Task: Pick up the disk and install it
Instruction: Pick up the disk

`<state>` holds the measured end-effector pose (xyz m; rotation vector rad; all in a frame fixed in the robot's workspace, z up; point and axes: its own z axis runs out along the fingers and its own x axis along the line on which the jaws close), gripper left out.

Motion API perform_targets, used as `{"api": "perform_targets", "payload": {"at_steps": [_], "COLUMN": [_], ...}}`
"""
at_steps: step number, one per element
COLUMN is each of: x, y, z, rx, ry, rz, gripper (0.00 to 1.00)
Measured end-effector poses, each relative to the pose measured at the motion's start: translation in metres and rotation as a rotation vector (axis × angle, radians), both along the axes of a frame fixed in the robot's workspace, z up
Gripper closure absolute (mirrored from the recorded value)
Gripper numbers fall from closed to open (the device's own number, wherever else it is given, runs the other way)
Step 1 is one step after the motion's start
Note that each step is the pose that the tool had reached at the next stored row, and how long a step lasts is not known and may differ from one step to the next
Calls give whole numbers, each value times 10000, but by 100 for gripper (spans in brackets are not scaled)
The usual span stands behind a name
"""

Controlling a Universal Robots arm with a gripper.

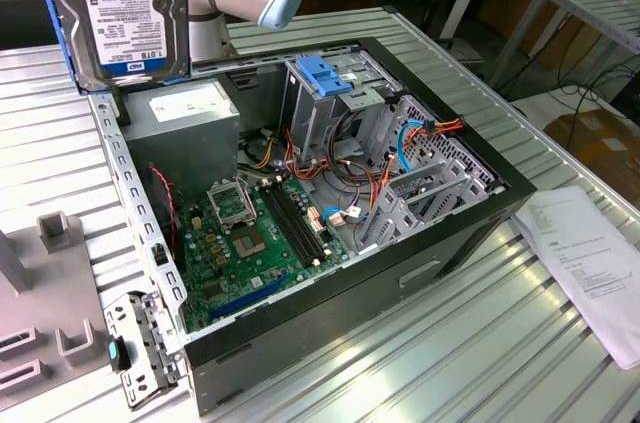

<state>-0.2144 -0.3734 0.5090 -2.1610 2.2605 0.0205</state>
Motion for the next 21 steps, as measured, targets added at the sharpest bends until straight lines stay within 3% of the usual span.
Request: {"api": "perform_targets", "payload": {"at_steps": [3,5,7,9,10,13,14,19,21], "x": [130,316,405,586,620,645,659,700,729], "y": [0,0,0,0,-7,-63,-115,-277,-372], "z": [-1,-3,-4,-6,-8,-11,-13,-20,-23], "rx": [0,-1,0,-1,0,0,-1,0,-1], "ry": [0,1,-1,0,0,0,1,0,1], "rz": [-1,0,-2,-2,-1,0,-1,-1,0], "gripper": [63,63,63,63,63,63,63,63,63]}}
